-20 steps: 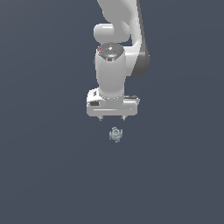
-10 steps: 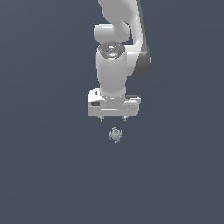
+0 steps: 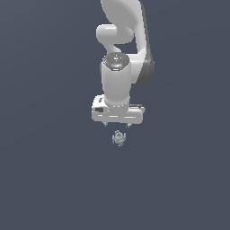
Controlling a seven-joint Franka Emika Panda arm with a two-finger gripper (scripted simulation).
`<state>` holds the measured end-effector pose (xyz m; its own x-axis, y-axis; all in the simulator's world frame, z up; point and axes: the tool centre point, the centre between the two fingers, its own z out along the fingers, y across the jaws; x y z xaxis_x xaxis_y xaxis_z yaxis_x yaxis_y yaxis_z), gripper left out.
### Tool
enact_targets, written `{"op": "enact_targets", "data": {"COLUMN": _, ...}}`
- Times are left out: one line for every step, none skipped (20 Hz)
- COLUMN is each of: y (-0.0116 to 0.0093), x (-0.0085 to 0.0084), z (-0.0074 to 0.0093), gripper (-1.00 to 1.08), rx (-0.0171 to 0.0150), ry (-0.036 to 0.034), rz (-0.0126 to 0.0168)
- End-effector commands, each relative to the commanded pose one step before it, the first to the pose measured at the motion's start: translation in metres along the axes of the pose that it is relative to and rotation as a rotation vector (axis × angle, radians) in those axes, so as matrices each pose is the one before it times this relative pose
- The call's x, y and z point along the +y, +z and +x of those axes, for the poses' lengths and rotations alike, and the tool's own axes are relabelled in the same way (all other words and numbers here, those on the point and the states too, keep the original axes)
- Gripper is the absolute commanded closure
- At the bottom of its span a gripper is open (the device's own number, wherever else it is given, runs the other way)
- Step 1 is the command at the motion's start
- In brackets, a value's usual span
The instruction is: Pick up the object and move it to a goal position.
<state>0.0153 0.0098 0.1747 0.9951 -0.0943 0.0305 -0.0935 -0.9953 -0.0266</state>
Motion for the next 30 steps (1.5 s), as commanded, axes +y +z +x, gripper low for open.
{"op": "enact_targets", "data": {"y": 0.00936, "x": -0.00139, "z": -0.00066, "gripper": -0.92, "rx": -0.00390, "ry": 0.04623, "rz": -0.00181}}
{"op": "enact_targets", "data": {"y": 0.00422, "x": -0.00058, "z": -0.00031, "gripper": -0.92, "rx": -0.00158, "ry": 0.02136, "rz": -0.00097}}
{"op": "enact_targets", "data": {"y": 0.00448, "x": -0.00059, "z": -0.00037, "gripper": -0.92, "rx": -0.00163, "ry": 0.02267, "rz": -0.00113}}
{"op": "enact_targets", "data": {"y": 0.00473, "x": -0.00060, "z": -0.00043, "gripper": -0.92, "rx": -0.00167, "ry": 0.02397, "rz": -0.00131}}
{"op": "enact_targets", "data": {"y": 0.00497, "x": -0.00060, "z": -0.00050, "gripper": -0.92, "rx": -0.00169, "ry": 0.02519, "rz": -0.00150}}
{"op": "enact_targets", "data": {"y": 0.00502, "x": -0.00058, "z": -0.00055, "gripper": -0.92, "rx": -0.00163, "ry": 0.02546, "rz": -0.00164}}
{"op": "enact_targets", "data": {"y": 0.00500, "x": -0.00054, "z": -0.00059, "gripper": -0.92, "rx": -0.00155, "ry": 0.02536, "rz": -0.00176}}
{"op": "enact_targets", "data": {"y": 0.00478, "x": -0.00049, "z": -0.00060, "gripper": -0.92, "rx": -0.00140, "ry": 0.02429, "rz": -0.00180}}
{"op": "enact_targets", "data": {"y": 0.00452, "x": -0.00043, "z": -0.00060, "gripper": -0.92, "rx": -0.00125, "ry": 0.02296, "rz": -0.00180}}
{"op": "enact_targets", "data": {"y": 0.00425, "x": -0.00038, "z": -0.00060, "gripper": -0.92, "rx": -0.00111, "ry": 0.02164, "rz": -0.00178}}
{"op": "enact_targets", "data": {"y": 0.00399, "x": -0.00032, "z": -0.00058, "gripper": -0.92, "rx": -0.00097, "ry": 0.02032, "rz": -0.00174}}
{"op": "enact_targets", "data": {"y": 0.00373, "x": -0.00028, "z": -0.00057, "gripper": -0.92, "rx": -0.00085, "ry": 0.01899, "rz": -0.00169}}
{"op": "enact_targets", "data": {"y": 0.00347, "x": -0.00024, "z": -0.00054, "gripper": -0.92, "rx": -0.00073, "ry": 0.01768, "rz": -0.00162}}
{"op": "enact_targets", "data": {"y": 0.00320, "x": -0.00021, "z": -0.00052, "gripper": -0.92, "rx": -0.00063, "ry": 0.01634, "rz": -0.00154}}
{"op": "enact_targets", "data": {"y": 0.00294, "x": -0.00016, "z": -0.00048, "gripper": -0.92, "rx": -0.00054, "ry": 0.01505, "rz": -0.00146}}
{"op": "enact_targets", "data": {"y": 0.00268, "x": -0.00014, "z": -0.00046, "gripper": -0.92, "rx": -0.00045, "ry": 0.01372, "rz": -0.00136}}
{"op": "enact_targets", "data": {"y": 0.00243, "x": -0.00011, "z": -0.00042, "gripper": -0.92, "rx": -0.00038, "ry": 0.01242, "rz": -0.00125}}
{"op": "enact_targets", "data": {"y": 0.00217, "x": -0.00010, "z": -0.00038, "gripper": -0.92, "rx": -0.00032, "ry": 0.01109, "rz": -0.00113}}
{"op": "enact_targets", "data": {"y": 0.00191, "x": -0.00008, "z": -0.00034, "gripper": -0.92, "rx": -0.00026, "ry": 0.00978, "rz": -0.00101}}
{"op": "enact_targets", "data": {"y": 0.00166, "x": -0.00005, "z": -0.00029, "gripper": -0.92, "rx": -0.00021, "ry": 0.00849, "rz": -0.00089}}
{"op": "enact_targets", "data": {"y": 0.00140, "x": -0.00005, "z": -0.00026, "gripper": -0.92, "rx": -0.00017, "ry": 0.00717, "rz": -0.00076}}
{"op": "enact_targets", "data": {"y": 0.00115, "x": -0.00001, "z": -0.00020, "gripper": -0.92, "rx": -0.00013, "ry": 0.00591, "rz": -0.00063}}
{"op": "enact_targets", "data": {"y": 0.00089, "x": -0.00004, "z": -0.00017, "gripper": -0.92, "rx": -0.00009, "ry": 0.00453, "rz": -0.00049}}
{"op": "enact_targets", "data": {"y": 0.00063, "x": -0.00004, "z": -0.00013, "gripper": -0.92, "rx": -0.00006, "ry": 0.00322, "rz": -0.00035}}
{"op": "enact_targets", "data": {"y": 0.00038, "x": -0.00002, "z": -0.00008, "gripper": -0.92, "rx": -0.00004, "ry": 0.00194, "rz": -0.00021}}
{"op": "enact_targets", "data": {"y": 0.00013, "x": 0.00002, "z": -0.00001, "gripper": -0.92, "rx": -0.00001, "ry": 0.00069, "rz": -0.00007}}
{"op": "enact_targets", "data": {"y": -0.00049, "x": 0.00004, "z": -0.00006, "gripper": -0.92, "rx": -0.00044, "ry": -0.00434, "rz": 0.00013}}
{"op": "enact_targets", "data": {"y": 0.00039, "x": -0.00001, "z": -0.00002, "gripper": -0.92, "rx": 0.00000, "ry": 0.00000, "rz": 0.00000}}
{"op": "enact_targets", "data": {"y": 0.00117, "x": -0.00004, "z": -0.00006, "gripper": -0.92, "rx": 0.00000, "ry": 0.00000, "rz": 0.00000}}
{"op": "enact_targets", "data": {"y": 0.00194, "x": -0.00007, "z": -0.00010, "gripper": -0.92, "rx": 0.00000, "ry": 0.00000, "rz": 0.00000}}
